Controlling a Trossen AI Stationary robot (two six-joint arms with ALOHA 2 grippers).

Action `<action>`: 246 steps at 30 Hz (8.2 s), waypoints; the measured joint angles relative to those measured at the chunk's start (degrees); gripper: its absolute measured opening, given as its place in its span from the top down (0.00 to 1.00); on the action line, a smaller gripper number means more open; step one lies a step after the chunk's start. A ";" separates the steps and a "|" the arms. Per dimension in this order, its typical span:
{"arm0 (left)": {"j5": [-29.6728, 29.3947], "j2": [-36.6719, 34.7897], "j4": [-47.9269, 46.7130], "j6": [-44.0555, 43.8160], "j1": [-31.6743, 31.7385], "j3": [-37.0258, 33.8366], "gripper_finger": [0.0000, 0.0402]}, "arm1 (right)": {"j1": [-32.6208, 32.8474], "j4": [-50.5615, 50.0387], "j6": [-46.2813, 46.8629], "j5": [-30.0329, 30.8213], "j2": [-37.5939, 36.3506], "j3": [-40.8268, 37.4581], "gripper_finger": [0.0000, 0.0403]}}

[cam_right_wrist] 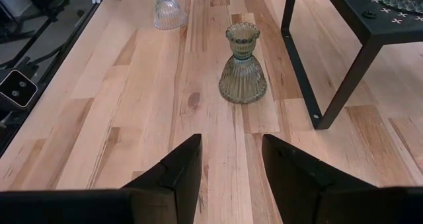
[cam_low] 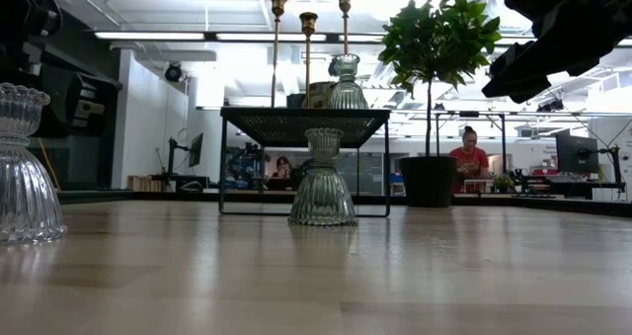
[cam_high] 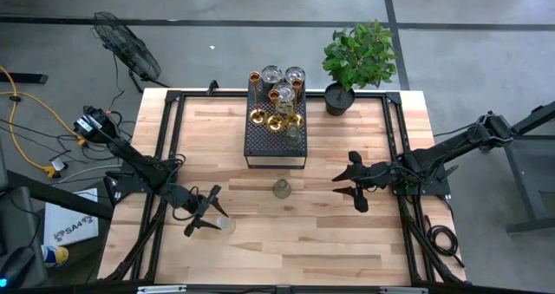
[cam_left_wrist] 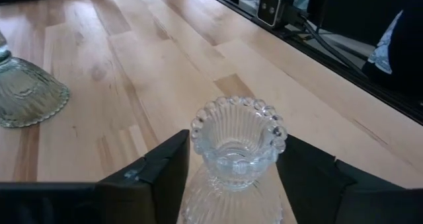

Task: Pick & Place candle stick holders
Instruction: Put the transparent candle holder on the shelf

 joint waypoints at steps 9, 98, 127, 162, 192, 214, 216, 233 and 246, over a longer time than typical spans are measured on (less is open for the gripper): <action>0.65 0.00 0.15 -0.04 0.00 0.00 0.61 | -0.02 0.00 -0.02 0.00 0.00 0.00 0.63; -48.41 4.59 -43.56 -16.44 20.65 47.65 0.64 | 0.00 -0.02 0.00 0.00 -0.02 0.00 0.63; -45.01 15.53 -43.10 -16.41 31.27 51.67 0.64 | -0.01 0.00 -0.01 0.00 -0.02 0.00 0.63; -39.51 16.15 -42.50 -18.10 33.40 51.67 0.64 | -0.01 0.00 -0.02 0.00 -0.02 0.00 0.63; -38.14 16.63 -44.25 -17.88 33.40 51.32 0.55 | -0.02 -0.01 -0.02 0.00 -0.02 0.00 0.63; -38.03 18.29 -42.66 -18.08 33.79 51.56 0.50 | -0.01 0.01 0.00 -0.01 0.00 0.00 0.63; -37.65 18.29 -42.62 -18.08 33.92 51.56 0.50 | -0.02 0.00 -0.01 0.00 0.00 0.00 0.63; -34.44 19.19 -38.56 -17.86 34.64 51.58 0.49 | -0.02 0.01 -0.01 0.00 0.00 0.00 0.63; -36.07 19.85 -38.59 -17.42 34.64 51.58 0.49 | -0.01 0.00 0.00 0.00 0.00 0.02 0.63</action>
